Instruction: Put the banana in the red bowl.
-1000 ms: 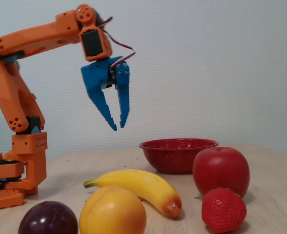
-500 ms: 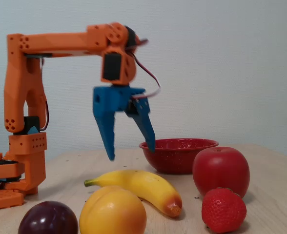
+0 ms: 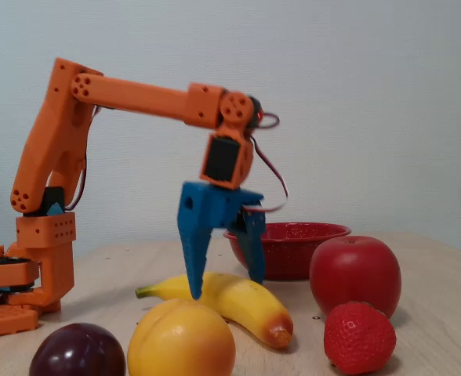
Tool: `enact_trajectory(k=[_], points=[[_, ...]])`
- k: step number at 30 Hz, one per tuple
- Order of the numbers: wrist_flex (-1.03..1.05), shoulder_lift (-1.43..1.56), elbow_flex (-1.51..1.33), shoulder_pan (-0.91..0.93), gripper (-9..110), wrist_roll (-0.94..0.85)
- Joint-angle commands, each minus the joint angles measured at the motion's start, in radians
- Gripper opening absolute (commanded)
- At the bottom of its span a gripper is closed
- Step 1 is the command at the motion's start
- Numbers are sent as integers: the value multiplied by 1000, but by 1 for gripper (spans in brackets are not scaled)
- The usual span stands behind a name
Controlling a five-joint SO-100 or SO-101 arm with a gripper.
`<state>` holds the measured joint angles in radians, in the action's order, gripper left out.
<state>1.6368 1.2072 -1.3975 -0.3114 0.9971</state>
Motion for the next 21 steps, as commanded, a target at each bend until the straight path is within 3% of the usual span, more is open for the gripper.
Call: enact_trajectory(k=[1, 8, 10, 14, 21], points=[[-23, 0, 89, 52, 44, -46], [-57, -81, 77, 66, 42, -29], [-94, -91, 61, 61, 36, -29], [-104, -94, 55, 58, 0, -49], [41, -12, 98, 37, 0, -20]])
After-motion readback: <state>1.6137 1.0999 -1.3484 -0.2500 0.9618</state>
